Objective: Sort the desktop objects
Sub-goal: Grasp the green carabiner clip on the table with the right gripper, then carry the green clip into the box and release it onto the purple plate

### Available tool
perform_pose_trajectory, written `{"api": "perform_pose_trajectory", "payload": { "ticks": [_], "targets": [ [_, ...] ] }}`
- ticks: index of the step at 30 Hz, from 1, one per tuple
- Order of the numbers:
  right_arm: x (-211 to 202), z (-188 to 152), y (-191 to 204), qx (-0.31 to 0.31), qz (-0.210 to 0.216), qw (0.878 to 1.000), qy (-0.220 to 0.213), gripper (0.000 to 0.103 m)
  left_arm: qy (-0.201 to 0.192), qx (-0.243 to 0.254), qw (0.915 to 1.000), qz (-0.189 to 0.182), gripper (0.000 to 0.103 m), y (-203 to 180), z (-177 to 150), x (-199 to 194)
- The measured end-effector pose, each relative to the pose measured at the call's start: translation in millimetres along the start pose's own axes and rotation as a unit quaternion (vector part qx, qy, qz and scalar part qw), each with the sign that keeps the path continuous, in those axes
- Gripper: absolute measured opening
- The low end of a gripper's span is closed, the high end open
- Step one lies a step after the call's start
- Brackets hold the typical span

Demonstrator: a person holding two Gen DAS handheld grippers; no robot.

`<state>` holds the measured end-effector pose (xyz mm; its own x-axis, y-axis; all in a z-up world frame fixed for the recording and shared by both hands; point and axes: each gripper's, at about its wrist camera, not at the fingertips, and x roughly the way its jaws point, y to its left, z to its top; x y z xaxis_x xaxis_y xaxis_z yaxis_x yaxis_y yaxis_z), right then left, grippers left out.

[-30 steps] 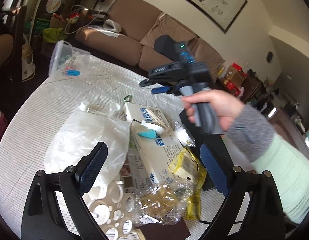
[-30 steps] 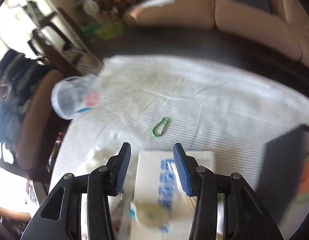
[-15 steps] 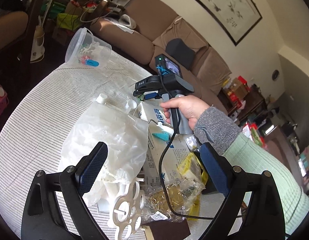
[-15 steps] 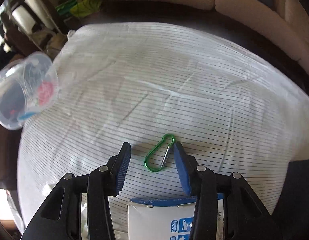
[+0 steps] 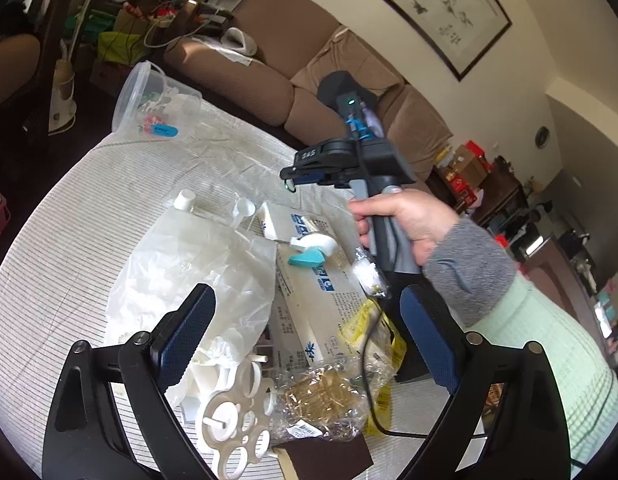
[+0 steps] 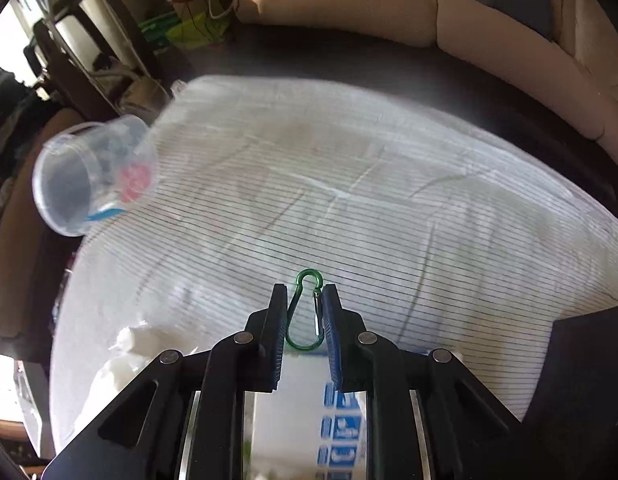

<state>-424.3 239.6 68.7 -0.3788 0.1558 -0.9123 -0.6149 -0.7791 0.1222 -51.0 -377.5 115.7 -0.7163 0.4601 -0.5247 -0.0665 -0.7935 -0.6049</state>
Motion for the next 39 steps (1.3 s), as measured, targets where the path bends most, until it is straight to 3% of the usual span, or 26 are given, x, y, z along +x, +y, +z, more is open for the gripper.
{"api": "perform_pose_trajectory", "payload": {
  "ticks": [5, 13, 17, 26, 32, 35, 39],
  "targets": [
    [-64, -28, 12, -0.013, 0.061, 0.998, -0.017, 0.017, -0.003, 0.034, 0.9994, 0.007, 0.094, -23, -2, 7],
    [-146, -102, 18, -0.041, 0.123, 0.991, -0.030, 0.017, 0.013, 0.057, 0.9980, -0.022, 0.093, -58, -8, 19],
    [-176, -132, 7, -0.040, 0.134, 0.990, -0.038, 0.017, 0.021, 0.088, 0.9958, -0.015, 0.093, -85, -16, 26],
    [-211, -170, -56, 0.000, 0.093, 0.994, -0.055, 0.017, 0.063, 0.126, 0.9899, 0.007, 0.094, -127, -36, 56],
    [-219, -177, -101, 0.034, 0.065, 0.995, -0.064, 0.017, 0.072, 0.141, 0.9874, 0.005, 0.094, -154, -39, 60],
    [-224, -180, -120, 0.047, 0.054, 0.995, -0.072, 0.017, 0.075, 0.138, 0.9875, -0.015, 0.094, -169, -39, 61],
    [-226, -177, -147, 0.066, 0.048, 0.993, -0.085, 0.017, 0.088, 0.152, 0.9845, -0.007, 0.094, -192, -38, 76]
  ]
}}
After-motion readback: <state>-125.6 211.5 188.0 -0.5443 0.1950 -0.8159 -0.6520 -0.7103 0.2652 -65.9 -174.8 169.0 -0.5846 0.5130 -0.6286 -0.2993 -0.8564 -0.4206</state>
